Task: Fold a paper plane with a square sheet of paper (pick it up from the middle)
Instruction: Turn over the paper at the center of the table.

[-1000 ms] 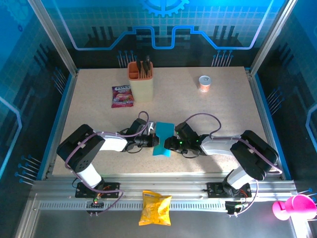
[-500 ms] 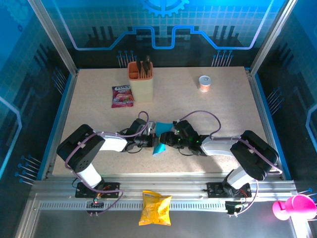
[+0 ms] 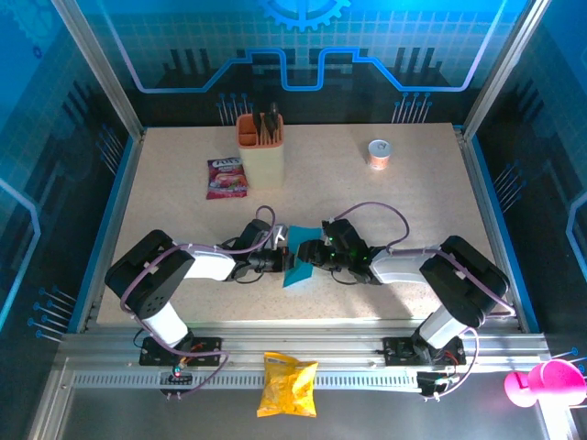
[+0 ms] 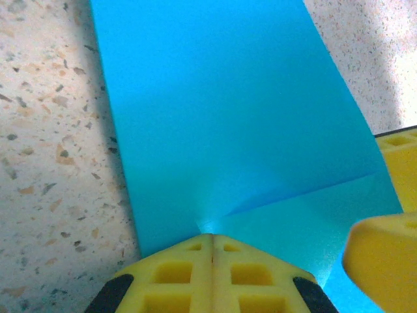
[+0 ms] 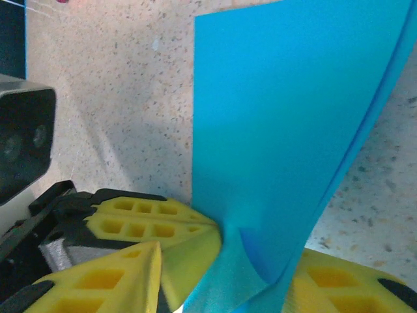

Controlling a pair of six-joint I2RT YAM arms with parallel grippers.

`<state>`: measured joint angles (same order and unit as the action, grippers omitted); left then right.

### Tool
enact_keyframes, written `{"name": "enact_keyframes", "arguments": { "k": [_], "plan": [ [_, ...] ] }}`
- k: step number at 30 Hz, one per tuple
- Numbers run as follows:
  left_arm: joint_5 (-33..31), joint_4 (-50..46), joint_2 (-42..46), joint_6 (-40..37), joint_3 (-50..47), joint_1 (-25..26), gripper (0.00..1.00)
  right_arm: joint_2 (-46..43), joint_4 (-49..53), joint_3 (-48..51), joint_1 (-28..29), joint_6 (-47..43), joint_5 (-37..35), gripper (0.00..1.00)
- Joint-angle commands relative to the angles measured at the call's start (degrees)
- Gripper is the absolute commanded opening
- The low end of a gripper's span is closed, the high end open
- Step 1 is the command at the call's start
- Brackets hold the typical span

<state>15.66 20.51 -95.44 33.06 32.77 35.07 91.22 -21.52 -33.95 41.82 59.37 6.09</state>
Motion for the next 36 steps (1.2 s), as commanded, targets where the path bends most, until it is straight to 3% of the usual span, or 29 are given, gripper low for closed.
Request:
{"name": "enact_keyframes", "arguments": {
  "k": [1, 8, 14, 18, 22, 27, 31, 36],
  "plan": [
    [-0.55, -5.4, -3.0, 0.14, -2.06, -0.18, 0.0, 0.88, -0.42, 0.99, -0.7, -1.3, -0.46, 0.47],
    [-0.46, -5.66, -3.0, -0.01, -1.76, -0.26, 0.0, 1.81, -1.4, 1.27, -0.87, -0.93, 0.06, 0.38],
    [0.22, -6.01, -1.99, 1.13, -1.18, -0.42, 0.0, 1.29, -2.17, 2.29, -1.27, -0.22, 0.81, 0.0],
    [0.54, -5.22, 1.88, 4.09, -1.42, -1.94, 0.0, -4.15, 1.1, 3.52, -1.61, -0.32, -0.22, 0.0],
    [-0.34, -5.93, 8.35, 6.08, -2.45, -4.44, 0.02, -13.56, 14.86, 1.47, -1.74, -3.07, -4.44, 0.0],
    [-0.88, -12.19, 16.58, 4.99, -1.64, -5.63, 0.03, -22.22, 44.6, -9.71, -1.73, -10.64, -16.46, 0.0],
    [-1.98, -17.92, 22.23, 2.37, -0.85, -5.72, 0.05, -22.56, 62.86, -19.36, -1.22, -15.82, -29.26, 0.0],
    [-4.51, -22.71, 28.18, 1.84, -1.53, -6.24, 0.05, -15.93, 79.96, -30.53, 0.57, -17.12, -46.3, 0.0]
  ]
}}
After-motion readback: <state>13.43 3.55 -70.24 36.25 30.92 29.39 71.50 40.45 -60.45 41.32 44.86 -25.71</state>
